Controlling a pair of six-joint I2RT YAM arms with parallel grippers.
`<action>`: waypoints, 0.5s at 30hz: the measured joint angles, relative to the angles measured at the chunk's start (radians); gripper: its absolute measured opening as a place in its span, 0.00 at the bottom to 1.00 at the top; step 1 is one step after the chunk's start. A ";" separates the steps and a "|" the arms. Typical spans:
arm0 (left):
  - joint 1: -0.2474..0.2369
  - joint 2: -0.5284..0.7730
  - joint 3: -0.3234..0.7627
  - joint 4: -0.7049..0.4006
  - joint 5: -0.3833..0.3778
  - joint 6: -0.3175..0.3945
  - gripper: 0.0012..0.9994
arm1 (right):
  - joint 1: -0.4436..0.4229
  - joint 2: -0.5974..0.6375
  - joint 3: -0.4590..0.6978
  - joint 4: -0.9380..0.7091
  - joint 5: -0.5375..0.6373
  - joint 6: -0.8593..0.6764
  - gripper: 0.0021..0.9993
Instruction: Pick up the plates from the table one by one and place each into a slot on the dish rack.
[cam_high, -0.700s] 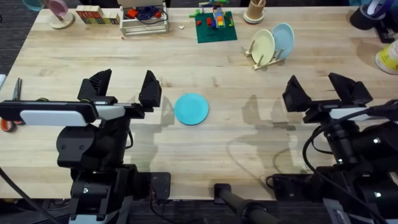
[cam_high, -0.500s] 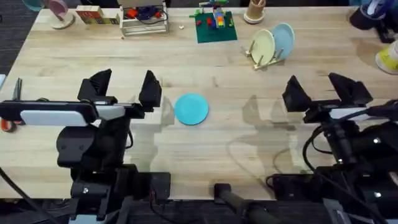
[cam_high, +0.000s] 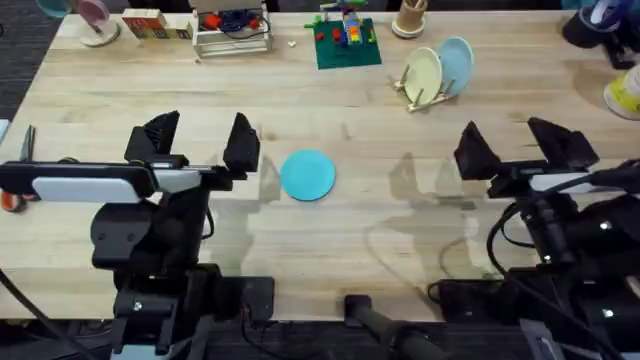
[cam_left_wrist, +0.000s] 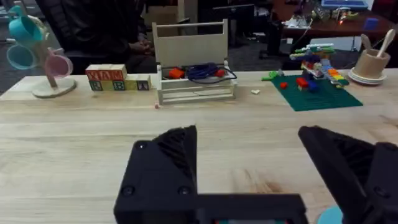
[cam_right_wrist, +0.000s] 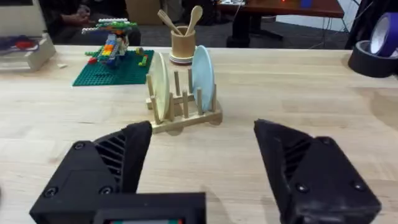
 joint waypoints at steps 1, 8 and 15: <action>0.000 0.000 0.000 0.001 0.003 0.000 1.00 | 0.000 0.000 0.000 -0.002 0.000 0.000 0.99; 0.000 0.000 0.000 0.094 0.020 0.040 1.00 | 0.000 0.000 0.000 0.013 0.000 -0.001 0.99; 0.000 0.000 0.070 0.015 0.023 0.084 1.00 | 0.000 0.002 0.074 -0.047 -0.004 -0.014 0.99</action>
